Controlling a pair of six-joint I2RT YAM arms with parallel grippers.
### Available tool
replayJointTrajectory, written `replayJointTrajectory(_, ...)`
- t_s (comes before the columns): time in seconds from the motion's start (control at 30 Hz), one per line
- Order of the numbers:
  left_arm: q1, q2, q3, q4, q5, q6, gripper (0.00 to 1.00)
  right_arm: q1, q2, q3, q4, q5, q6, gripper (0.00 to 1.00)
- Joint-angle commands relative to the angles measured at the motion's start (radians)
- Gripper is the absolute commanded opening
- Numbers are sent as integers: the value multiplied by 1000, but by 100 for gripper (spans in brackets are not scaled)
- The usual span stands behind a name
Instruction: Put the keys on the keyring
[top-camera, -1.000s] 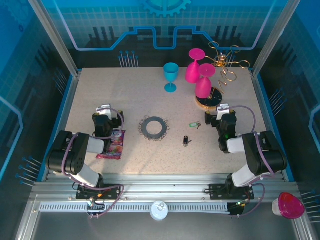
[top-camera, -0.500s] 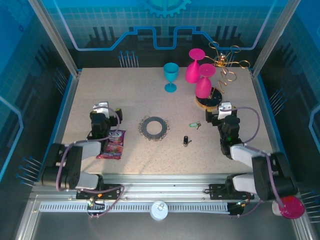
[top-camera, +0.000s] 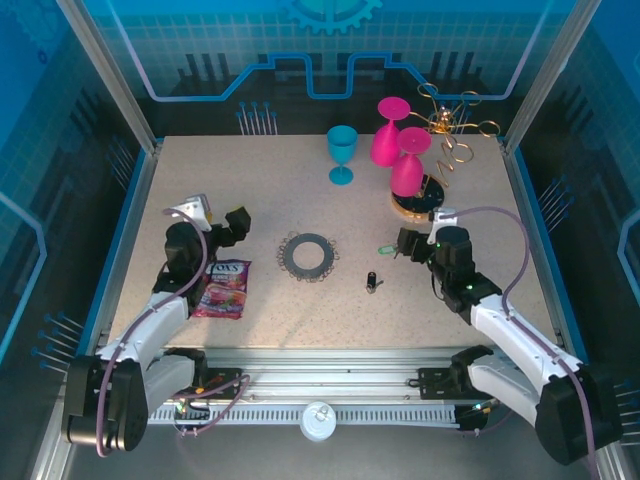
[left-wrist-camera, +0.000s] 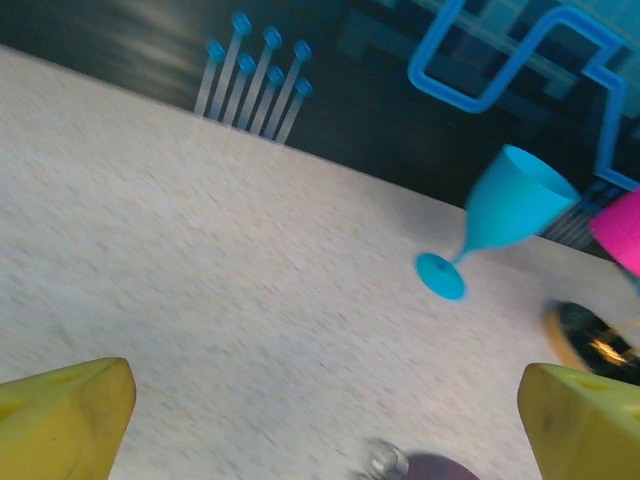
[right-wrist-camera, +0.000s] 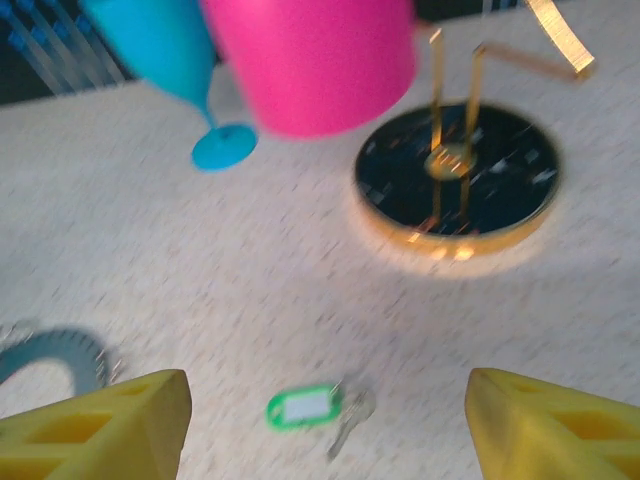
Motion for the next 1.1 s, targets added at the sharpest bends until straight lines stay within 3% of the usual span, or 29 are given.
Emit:
replayJointTrajectory(0.0, -7, 8, 3, -83, 166, -172, 97, 51, -12, 45, -194, -77, 71, 73)
replayJointTrajectory(0.13, -50, 71, 76, -236, 199, -226, 96, 97, 17, 62, -215, -72, 91, 70)
replayJointTrajectory(0.27, -80, 158, 154, -380, 184, -195, 88, 110, 45, 75, -214, -66, 98, 70)
replayJointTrajectory(0.57, -148, 444, 479, -729, 129, 33, 73, 113, 44, 72, -206, -57, 125, 68)
replayJointTrajectory(0.83, -198, 635, 654, -910, 92, 178, 54, 116, 6, 52, -207, -57, 124, 66)
replayJointTrajectory(1.0, -225, 659, 669, -971, 86, 150, 53, 116, -21, 41, -226, -46, 123, 65)
replayJointTrajectory(1.07, -240, 615, 625, -962, 56, 81, 56, 116, -34, 33, -229, -43, 125, 65)
